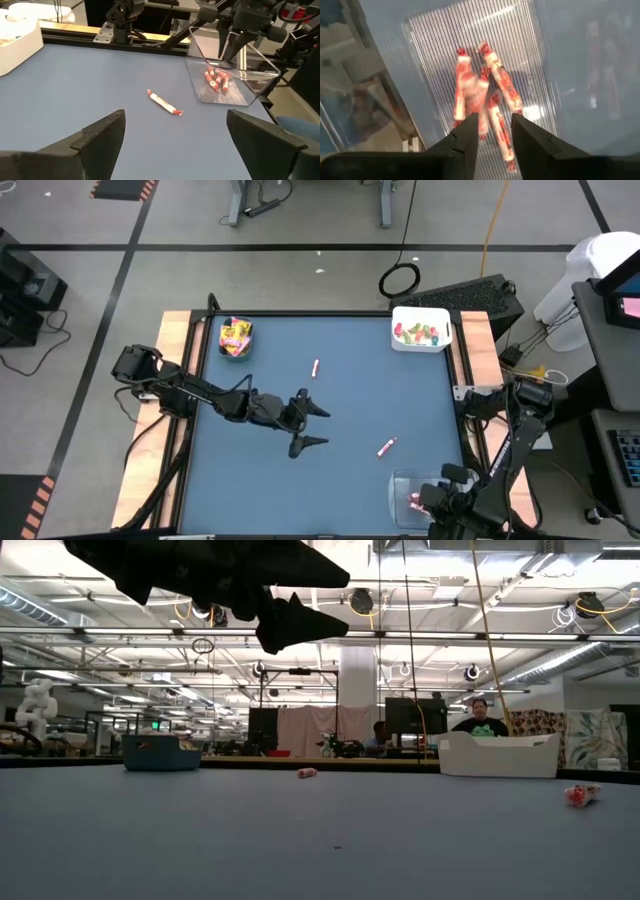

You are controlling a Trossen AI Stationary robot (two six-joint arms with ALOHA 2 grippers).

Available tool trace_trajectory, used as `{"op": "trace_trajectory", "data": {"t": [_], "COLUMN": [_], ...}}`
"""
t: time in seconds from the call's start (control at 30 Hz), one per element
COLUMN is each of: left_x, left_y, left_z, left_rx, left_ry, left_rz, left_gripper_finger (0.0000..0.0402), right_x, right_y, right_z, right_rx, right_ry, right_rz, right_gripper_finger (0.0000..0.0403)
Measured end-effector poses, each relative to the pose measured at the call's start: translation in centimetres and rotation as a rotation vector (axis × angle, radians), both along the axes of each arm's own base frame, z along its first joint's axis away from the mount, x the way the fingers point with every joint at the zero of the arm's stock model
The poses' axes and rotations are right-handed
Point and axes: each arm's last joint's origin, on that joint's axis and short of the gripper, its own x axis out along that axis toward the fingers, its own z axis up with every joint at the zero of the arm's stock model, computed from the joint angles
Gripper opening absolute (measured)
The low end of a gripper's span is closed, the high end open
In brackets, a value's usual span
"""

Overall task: Sort candy
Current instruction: Put the white candy into the transparent bin

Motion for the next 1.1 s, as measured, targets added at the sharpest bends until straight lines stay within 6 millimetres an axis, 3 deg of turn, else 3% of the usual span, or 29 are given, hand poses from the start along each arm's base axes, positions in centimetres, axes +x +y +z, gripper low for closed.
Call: {"op": "trace_trajectory", "data": {"t": [0.23,0.4,0.63,0.9,1.1], "left_x": [-0.1,-0.4,-0.7,-0.6,0.1], "left_y": [0.2,1.1,2.0,6.5,9.1], "left_z": [-0.5,-1.1,-1.2,-2.2,-4.9], "left_rx": [0.031,0.168,0.354,0.234,0.157], "left_ry": [0.046,0.104,0.129,0.179,0.223], "left_rz": [0.060,0.317,0.525,0.807,0.893], "left_gripper_finger": [0.0352,0.0352,0.0352,0.0352,0.0352], "right_x": [-0.4,-0.8,-0.6,0.9,2.9], "right_y": [-0.6,-1.0,-1.3,-2.3,-3.7], "right_z": [1.7,3.6,4.5,5.8,6.3], "right_rx": [0.086,0.071,-0.178,-0.612,-0.796], "right_ry": [0.036,-0.210,-0.606,-0.999,-1.087], "right_rz": [-0.025,-0.057,0.100,0.194,0.135], "right_gripper_finger": [0.0148,0.0154,0.0143,0.0139,0.0139]}}
